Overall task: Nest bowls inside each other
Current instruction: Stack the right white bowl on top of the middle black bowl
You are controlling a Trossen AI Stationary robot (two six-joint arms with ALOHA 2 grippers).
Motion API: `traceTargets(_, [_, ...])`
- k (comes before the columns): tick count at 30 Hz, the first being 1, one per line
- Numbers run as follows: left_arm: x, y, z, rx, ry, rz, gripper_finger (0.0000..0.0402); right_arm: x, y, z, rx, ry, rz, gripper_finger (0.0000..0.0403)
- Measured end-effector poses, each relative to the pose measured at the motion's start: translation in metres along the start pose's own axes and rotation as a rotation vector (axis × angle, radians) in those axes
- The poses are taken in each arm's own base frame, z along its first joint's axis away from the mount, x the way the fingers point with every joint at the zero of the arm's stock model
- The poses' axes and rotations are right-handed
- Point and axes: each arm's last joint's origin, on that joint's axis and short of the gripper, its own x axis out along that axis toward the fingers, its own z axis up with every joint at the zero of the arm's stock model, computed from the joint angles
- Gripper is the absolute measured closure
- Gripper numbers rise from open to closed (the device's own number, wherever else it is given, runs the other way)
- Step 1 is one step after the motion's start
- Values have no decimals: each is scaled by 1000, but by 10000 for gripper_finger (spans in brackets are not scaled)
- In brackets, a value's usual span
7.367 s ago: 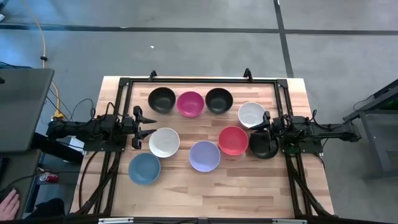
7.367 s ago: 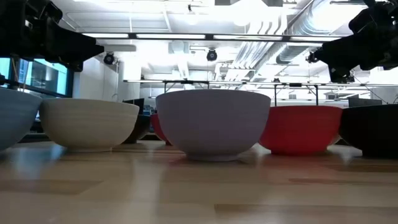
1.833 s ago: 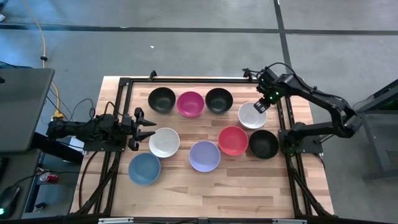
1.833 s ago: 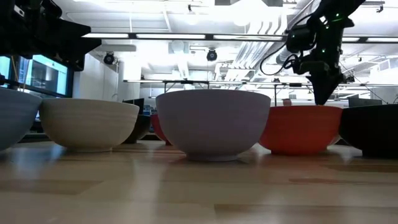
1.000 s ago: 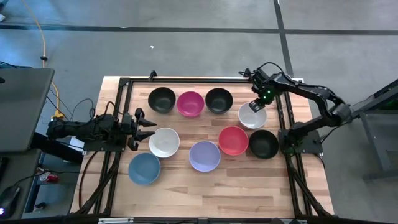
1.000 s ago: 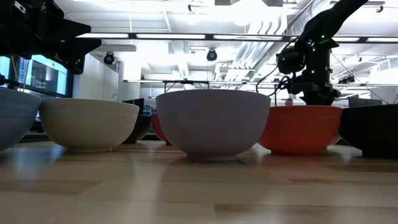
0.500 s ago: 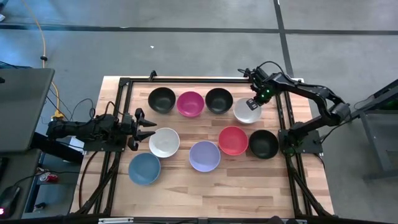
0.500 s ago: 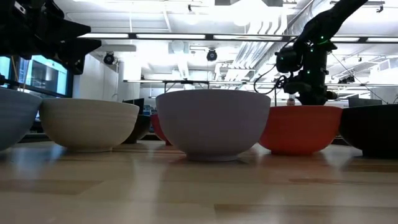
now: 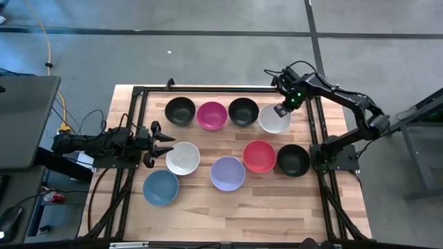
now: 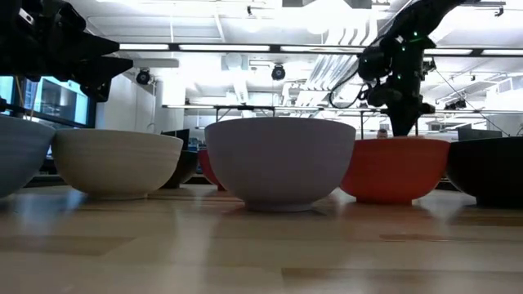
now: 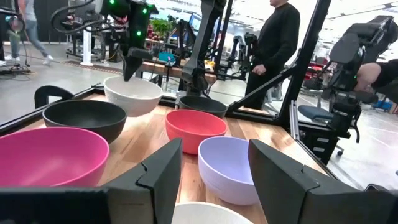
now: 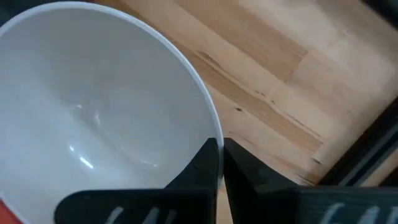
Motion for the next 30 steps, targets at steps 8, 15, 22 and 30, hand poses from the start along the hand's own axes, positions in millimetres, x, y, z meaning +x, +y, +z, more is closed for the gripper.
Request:
traceTargets(8, [0, 0, 0, 0, 0, 0, 229, -41, 3, 18, -4, -104, 11, 402])
traceTargets(15, [0, 0, 0, 13, 0, 0, 229, -72, 11, 38, 4, -238, 84, 403])
traceTargets(22, [0, 0, 0, 26, 0, 0, 229, -59, 41, 71, -53, -211, 120, 403])
traceTargets(30, [0, 0, 0, 0, 0, 0, 229, -21, 71, 115, -106, -66, 132, 403])
